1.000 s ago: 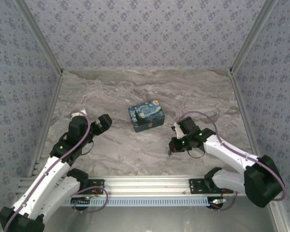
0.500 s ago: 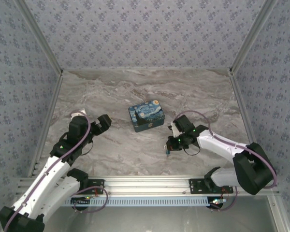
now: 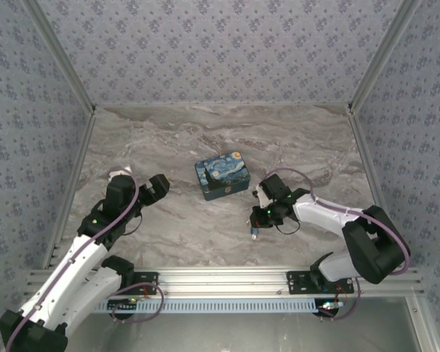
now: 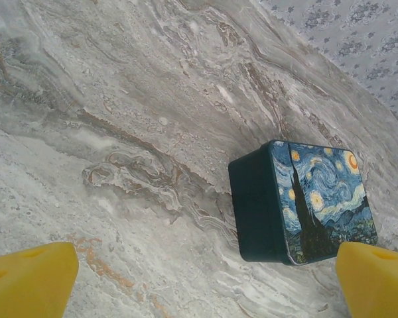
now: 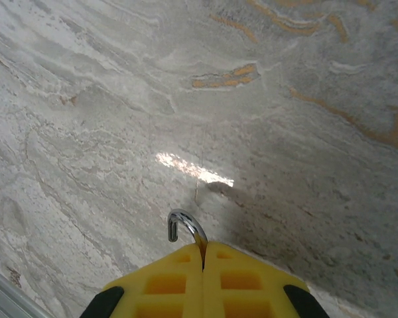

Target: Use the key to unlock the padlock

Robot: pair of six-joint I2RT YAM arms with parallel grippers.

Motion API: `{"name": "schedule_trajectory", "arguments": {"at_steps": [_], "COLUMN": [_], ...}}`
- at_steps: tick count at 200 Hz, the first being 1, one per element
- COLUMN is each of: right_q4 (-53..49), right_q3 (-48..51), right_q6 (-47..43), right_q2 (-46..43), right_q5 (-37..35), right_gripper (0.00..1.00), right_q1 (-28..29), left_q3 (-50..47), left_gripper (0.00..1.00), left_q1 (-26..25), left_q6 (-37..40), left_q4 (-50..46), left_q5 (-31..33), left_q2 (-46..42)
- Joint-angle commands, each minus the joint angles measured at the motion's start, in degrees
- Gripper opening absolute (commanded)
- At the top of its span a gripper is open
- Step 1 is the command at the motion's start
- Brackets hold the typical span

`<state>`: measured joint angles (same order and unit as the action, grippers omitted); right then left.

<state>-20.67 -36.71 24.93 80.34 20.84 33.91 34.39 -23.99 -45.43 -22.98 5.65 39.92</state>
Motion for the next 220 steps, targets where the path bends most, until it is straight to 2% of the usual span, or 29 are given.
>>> {"name": "schedule_trajectory", "arguments": {"at_steps": [1, 58, 97, 135, 171, 220], "right_q4": [0.27, 0.90, 0.92, 0.24, -1.17, -3.05], "right_q3": [-0.95, -0.78, -0.82, -0.82, -0.78, -0.31], "right_q6": [-1.15, -1.13, -0.92, -0.68, -1.02, -3.13], "right_q2": [0.99, 1.32, 0.83, -1.64, -7.54, -21.60], "right_q5": [0.60, 0.70, 0.28, -1.24, -5.59, -14.90], "right_gripper": [0.03, 0.04, 0.08, 0.25, 0.33, 0.42], "right_q1": [0.46, 0.45, 0.45, 0.37, -0.22, -3.41], "left_q3": [1.18, 1.34, 1.47, 1.42, 1.85, 2.52], "left_gripper": [0.99, 0.99, 1.00, 1.00, 0.99, 0.99], "left_q1": [0.43, 0.43, 0.43, 0.43, 0.48, 0.54], "left_q6": [0.81, 0.92, 1.01, 1.07, 1.22, 1.18], "left_q4": [-0.70, -0.84, -1.07, -1.24, -1.33, -1.56], "left_q5": [1.33, 1.39, 1.40, 1.31, 1.16, 1.03], "left_q2": [0.33, 0.42, 0.34, 0.19, 0.05, -0.03]}}
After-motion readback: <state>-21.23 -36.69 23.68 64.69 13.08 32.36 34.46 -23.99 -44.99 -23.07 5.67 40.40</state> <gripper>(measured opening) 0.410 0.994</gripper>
